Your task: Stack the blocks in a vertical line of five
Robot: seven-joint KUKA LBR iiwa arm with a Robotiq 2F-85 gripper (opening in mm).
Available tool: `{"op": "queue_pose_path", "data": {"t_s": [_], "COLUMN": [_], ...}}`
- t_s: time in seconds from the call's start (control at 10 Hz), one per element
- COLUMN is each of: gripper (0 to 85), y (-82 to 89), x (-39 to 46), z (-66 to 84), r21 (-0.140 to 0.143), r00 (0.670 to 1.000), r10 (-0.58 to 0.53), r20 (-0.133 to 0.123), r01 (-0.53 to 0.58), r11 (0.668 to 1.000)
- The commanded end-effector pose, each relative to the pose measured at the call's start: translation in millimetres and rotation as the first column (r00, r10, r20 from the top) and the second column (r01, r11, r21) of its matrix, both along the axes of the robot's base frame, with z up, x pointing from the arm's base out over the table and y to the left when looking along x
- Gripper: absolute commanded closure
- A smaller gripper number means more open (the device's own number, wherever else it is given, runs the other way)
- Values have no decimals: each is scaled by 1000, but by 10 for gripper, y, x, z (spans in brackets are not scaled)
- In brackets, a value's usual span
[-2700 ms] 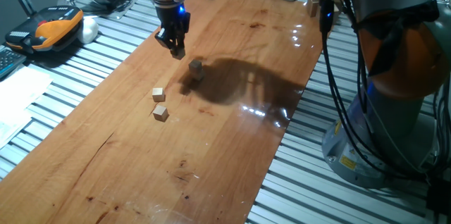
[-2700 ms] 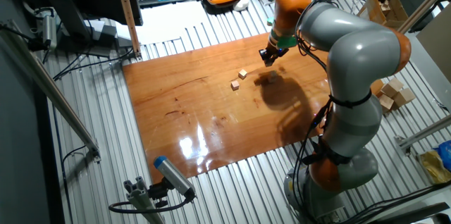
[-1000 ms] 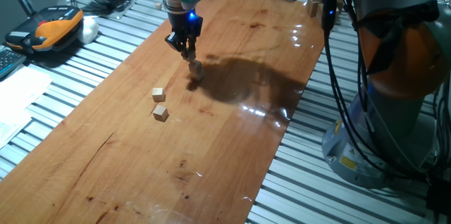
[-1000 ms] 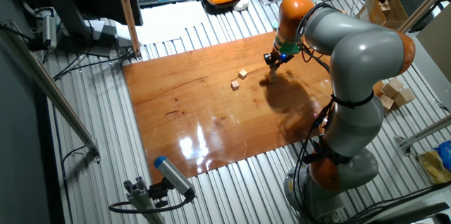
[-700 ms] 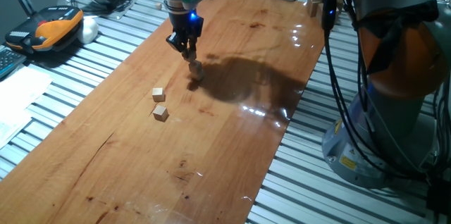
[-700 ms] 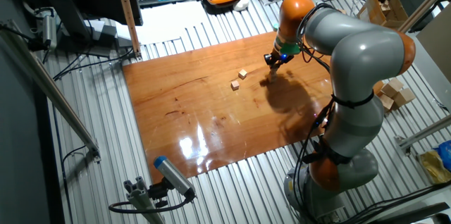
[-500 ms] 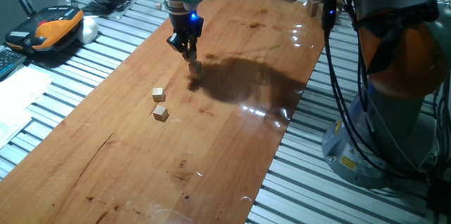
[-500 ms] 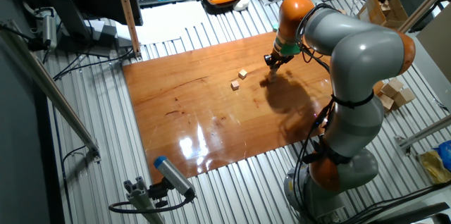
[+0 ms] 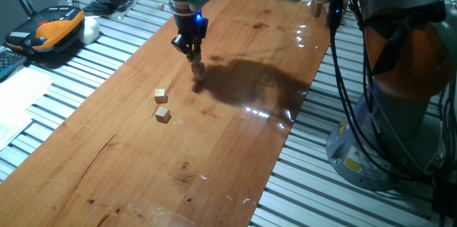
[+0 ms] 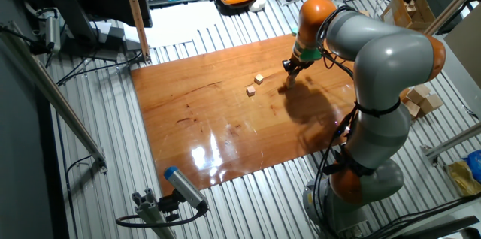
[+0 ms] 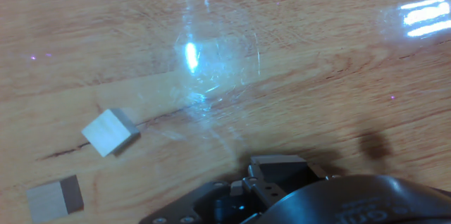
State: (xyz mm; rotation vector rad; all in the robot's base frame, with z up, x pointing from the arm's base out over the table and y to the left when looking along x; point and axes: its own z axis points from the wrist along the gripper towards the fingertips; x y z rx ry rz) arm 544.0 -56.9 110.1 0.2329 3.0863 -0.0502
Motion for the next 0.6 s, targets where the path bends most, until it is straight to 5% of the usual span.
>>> {"op": "queue_pose_path", "data": {"t_s": [0.0, 0.5], "gripper": [850, 850], "y": [1, 35], "x": [-2, -45], "z": [-4, -46], "r21": [0, -11], "r00": [1000, 1000], "r10": [3, 6], "r20": [2, 11], "r01": [-3, -6], "r11": [1000, 1000]}}
